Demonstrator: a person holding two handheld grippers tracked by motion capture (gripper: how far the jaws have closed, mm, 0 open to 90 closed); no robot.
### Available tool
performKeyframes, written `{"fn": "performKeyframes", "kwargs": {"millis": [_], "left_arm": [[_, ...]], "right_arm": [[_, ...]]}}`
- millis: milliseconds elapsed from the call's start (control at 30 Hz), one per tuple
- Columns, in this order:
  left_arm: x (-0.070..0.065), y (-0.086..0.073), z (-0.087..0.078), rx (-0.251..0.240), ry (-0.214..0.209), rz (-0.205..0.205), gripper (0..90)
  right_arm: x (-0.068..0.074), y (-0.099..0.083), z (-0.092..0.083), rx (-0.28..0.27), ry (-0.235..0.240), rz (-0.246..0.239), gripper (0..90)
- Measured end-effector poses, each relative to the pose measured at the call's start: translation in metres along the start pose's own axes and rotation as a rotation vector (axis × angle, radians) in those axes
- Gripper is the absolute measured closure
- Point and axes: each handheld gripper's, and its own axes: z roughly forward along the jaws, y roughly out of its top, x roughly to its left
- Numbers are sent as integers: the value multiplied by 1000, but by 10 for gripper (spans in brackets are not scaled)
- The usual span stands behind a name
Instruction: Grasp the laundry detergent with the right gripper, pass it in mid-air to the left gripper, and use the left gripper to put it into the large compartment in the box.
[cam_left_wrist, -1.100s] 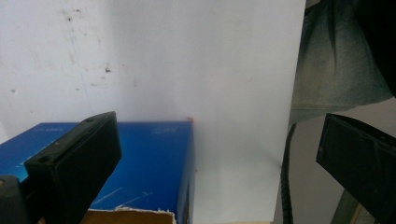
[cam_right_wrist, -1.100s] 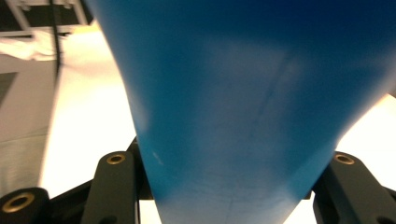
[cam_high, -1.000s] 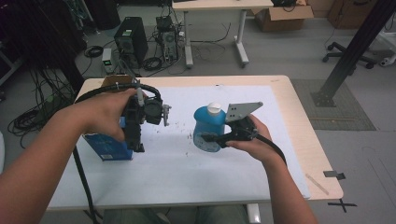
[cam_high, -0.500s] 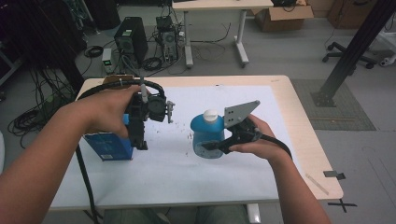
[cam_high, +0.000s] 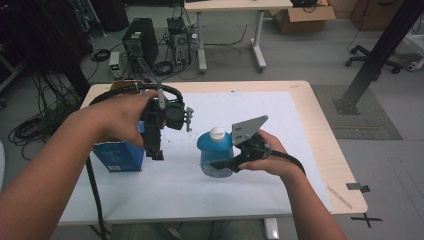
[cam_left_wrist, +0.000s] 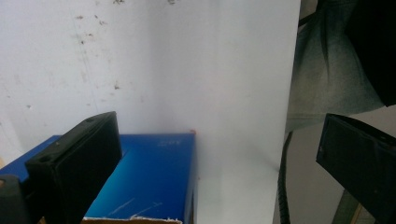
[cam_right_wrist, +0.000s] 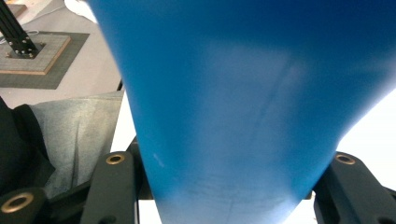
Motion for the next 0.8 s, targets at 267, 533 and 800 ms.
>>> {"fn": "performKeyframes", "kwargs": {"millis": [267,533,800], "left_arm": [[-3,6,-2,3,-4,3,3],[-3,8,-1,-23,-19,-6,2],[-6,10,6,-35,-26,-3,2]], "right_arm": [[5,-2,20,-3,16,-5,452],[8,3,34,-15,18,-4,451],[9,7,47,-39,23,-2,450]]}}
